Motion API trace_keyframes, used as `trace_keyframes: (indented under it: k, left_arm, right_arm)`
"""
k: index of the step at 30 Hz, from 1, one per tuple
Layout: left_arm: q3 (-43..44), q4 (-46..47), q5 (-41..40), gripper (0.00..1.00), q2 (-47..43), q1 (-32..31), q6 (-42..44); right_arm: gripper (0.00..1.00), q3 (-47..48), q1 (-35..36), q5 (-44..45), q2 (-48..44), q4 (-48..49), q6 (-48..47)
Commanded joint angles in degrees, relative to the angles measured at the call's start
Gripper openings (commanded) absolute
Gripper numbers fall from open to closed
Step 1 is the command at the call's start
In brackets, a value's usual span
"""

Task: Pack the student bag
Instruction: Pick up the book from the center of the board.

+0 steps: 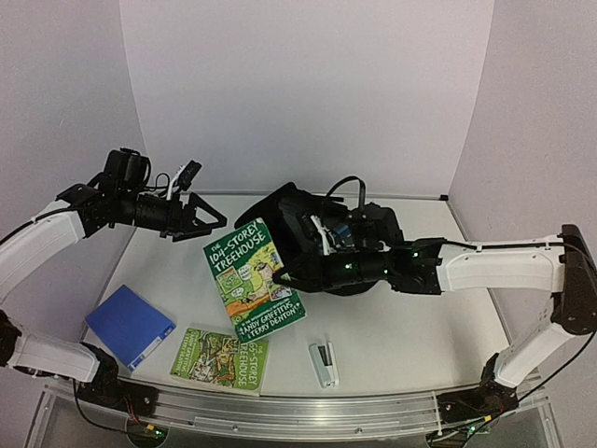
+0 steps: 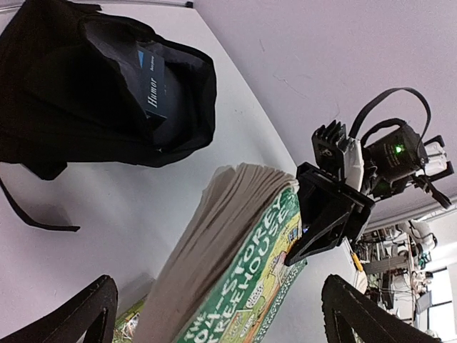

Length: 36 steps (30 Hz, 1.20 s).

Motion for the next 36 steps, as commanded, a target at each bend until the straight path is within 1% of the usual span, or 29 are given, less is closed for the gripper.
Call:
trace_keyframes:
  k: [1,5,7,10,12,20,25,26,28,31,33,36]
  left_arm:
    - [5.4,-8.62,5.68,1.0,2.98,0.3,6.89]
    - [7.31,-12.08,8.01,1.0,4.64,0.3,9.05]
    - [7.77,-13.02,10.96,1.0,5.28,0.3,10.08]
    - [7.92,-14.41,18.02,1.0,6.14,0.07,12.07]
    - [7.37,-13.53,20.56,1.0,5.86,-0.75,12.18]
    - [6.64,-12.53,25.23,1.0,6.05,-2.16,11.66]
    - [6.58,-11.2,26.42,1.0,6.91,-3.54,11.02]
    - [6.66,-10.71,26.49,0.98,7.03,-3.61,10.77]
    - [6.79,-9.91,26.66,0.91,7.29,-3.66,10.21]
    - [7.14,-9.71,27.34,0.71,8.01,-3.66,10.0]
    - [7.05,-9.49,27.43,0.61,8.49,-3.71,9.87]
    - [6.7,-9.04,27.95,0.42,8.87,-3.75,9.74]
  right_arm:
    - [0.0,4.62,-0.05,-10.22,-4.17,2.74,-4.33]
    - [0.0,4.99,-0.19,-12.93,-5.3,2.76,-4.84]
    - [0.0,5.07,-0.45,-13.59,-5.78,2.7,-4.92]
    - [0.0,5.39,-1.1,-14.58,-6.15,2.77,-5.12]
    - [0.0,5.72,-1.43,-15.31,-6.07,2.72,-5.22]
    - [0.0,7.09,-2.35,-17.83,-5.15,2.55,-5.58]
    - [0.0,8.12,-2.53,-19.02,-3.33,2.24,-5.94]
    - [0.0,8.25,-2.55,-19.33,-2.86,2.08,-5.98]
    - [0.0,8.48,-2.54,-19.78,-2.14,1.87,-6.05]
    - [0.0,8.67,-2.49,-19.98,-1.75,1.67,-6.28]
    - [0.0,8.91,-2.56,-19.91,-1.65,1.24,-6.56]
    - [0.0,9.19,-2.72,-19.52,-1.34,0.39,-6.95]
